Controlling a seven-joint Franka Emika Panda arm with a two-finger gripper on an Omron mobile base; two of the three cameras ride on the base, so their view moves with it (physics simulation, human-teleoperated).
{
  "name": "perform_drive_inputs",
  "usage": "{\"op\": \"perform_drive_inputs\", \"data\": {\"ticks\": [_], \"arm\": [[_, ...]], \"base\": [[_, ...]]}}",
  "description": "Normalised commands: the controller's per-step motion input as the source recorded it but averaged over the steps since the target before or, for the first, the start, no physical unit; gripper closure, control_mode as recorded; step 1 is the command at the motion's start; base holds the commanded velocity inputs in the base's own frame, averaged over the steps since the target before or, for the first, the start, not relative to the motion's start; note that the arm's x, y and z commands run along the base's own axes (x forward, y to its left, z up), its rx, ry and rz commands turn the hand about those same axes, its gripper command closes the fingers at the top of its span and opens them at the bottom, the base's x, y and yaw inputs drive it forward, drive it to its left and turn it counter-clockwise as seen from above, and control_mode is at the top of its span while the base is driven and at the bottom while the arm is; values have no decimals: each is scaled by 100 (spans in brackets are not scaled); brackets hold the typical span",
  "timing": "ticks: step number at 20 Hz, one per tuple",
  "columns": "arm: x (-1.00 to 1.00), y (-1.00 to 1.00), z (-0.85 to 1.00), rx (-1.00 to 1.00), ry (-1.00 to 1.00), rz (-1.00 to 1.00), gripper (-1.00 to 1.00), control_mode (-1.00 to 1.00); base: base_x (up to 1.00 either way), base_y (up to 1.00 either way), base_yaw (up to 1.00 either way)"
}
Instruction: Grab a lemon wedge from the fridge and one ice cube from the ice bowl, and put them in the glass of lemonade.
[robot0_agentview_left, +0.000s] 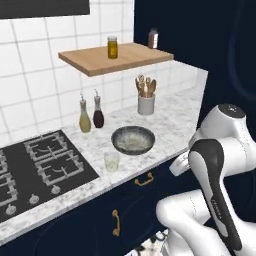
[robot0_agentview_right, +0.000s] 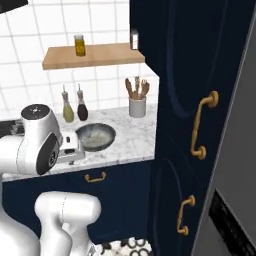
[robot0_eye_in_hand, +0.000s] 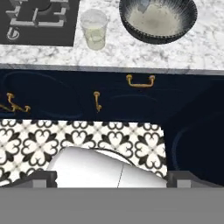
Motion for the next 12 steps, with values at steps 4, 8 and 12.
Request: {"op": "perform_drive_inputs", "data": {"ticks": [4, 8, 12], "arm": [[0, 0, 0, 0, 0, 0, -100, 100], [0, 0, 0, 0, 0, 0, -100, 100], [0, 0, 0, 0, 0, 0, -100, 100]], "base": [[-95, 15, -60], [-78, 13, -65], [-64, 1, -70]]}}
